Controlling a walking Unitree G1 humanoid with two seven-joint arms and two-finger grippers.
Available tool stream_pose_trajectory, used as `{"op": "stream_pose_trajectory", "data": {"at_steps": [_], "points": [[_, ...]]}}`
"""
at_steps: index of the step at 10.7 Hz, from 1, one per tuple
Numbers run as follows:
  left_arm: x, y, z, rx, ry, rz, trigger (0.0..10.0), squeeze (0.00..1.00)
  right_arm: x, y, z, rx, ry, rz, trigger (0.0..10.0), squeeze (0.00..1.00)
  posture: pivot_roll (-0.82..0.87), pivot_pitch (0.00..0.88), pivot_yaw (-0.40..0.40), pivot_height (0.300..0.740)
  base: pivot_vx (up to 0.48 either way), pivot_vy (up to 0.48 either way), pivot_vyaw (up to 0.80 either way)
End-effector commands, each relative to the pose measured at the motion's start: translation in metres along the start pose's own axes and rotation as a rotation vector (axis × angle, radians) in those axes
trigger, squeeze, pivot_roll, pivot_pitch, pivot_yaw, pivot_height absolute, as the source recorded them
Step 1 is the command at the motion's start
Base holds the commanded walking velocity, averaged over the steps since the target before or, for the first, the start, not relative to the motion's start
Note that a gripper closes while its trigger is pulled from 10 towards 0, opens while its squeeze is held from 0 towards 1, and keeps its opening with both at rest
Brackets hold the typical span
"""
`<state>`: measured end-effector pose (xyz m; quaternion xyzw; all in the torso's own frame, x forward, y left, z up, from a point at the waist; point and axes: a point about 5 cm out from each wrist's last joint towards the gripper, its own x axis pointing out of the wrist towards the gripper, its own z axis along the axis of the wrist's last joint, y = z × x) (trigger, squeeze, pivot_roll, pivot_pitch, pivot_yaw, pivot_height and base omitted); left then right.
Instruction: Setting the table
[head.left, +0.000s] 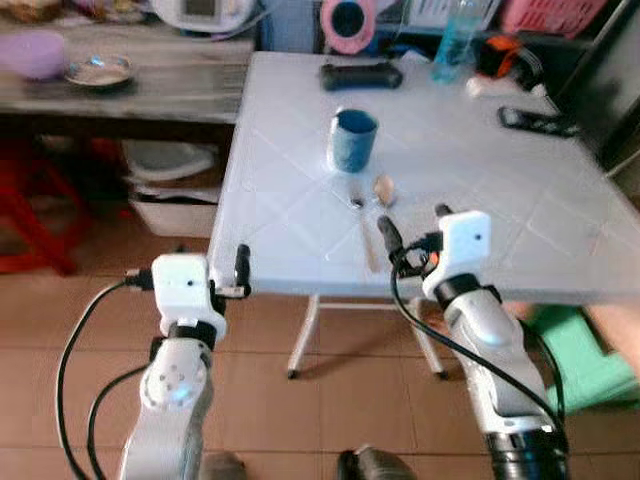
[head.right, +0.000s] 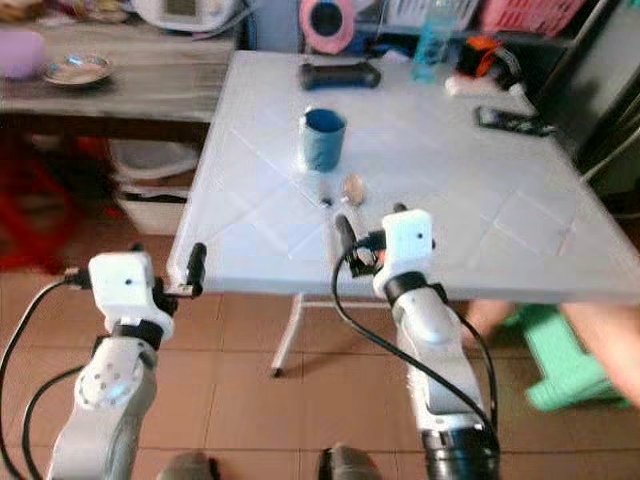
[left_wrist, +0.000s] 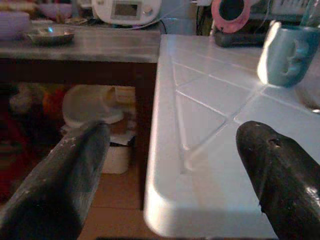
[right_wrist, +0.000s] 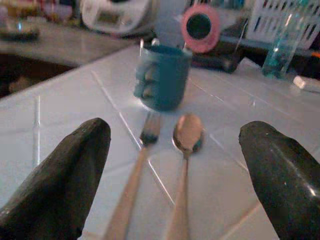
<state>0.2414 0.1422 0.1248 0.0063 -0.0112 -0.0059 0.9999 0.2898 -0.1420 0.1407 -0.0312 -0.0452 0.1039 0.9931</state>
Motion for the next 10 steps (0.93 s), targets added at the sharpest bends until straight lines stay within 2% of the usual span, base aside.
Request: {"op": "stream_pose_trajectory", "data": {"at_steps": [1, 3, 5, 8, 10], "points": [[0.003, -0.001, 0.001, 0.002, -0.002, -0.023, 10.0, 0.00, 0.003, -0.003, 0.003, 0.000, -0.019, -0.028, 10.0, 0.00, 0.05, 0.052, 0.012, 0.740, 0.000, 0.000, 0.00], [0.016, -0.007, 0.000, 0.025, 0.006, -0.114, 10.0, 0.00, -0.002, -0.005, 0.002, 0.011, -0.038, -0.089, 10.0, 0.00, 0.00, 0.050, 0.083, 0.740, 0.000, 0.000, 0.00], [0.020, -0.014, 0.001, 0.018, -0.002, -0.168, 10.0, 0.00, -0.007, -0.007, 0.000, 0.004, -0.040, -0.100, 10.0, 0.00, -0.01, 0.062, 0.088, 0.740, 0.000, 0.000, 0.00], [0.019, -0.016, 0.001, 0.013, -0.003, -0.174, 10.0, 0.00, -0.007, -0.006, 0.001, -0.001, -0.040, -0.094, 10.0, 0.00, -0.01, 0.067, 0.082, 0.740, 0.277, 0.000, 0.00], [0.013, -0.013, 0.000, 0.012, 0.007, -0.132, 10.0, 0.00, -0.002, -0.001, 0.004, -0.008, -0.040, -0.035, 10.0, 0.00, 0.02, 0.106, 0.050, 0.740, 0.184, 0.000, 0.00]]}}
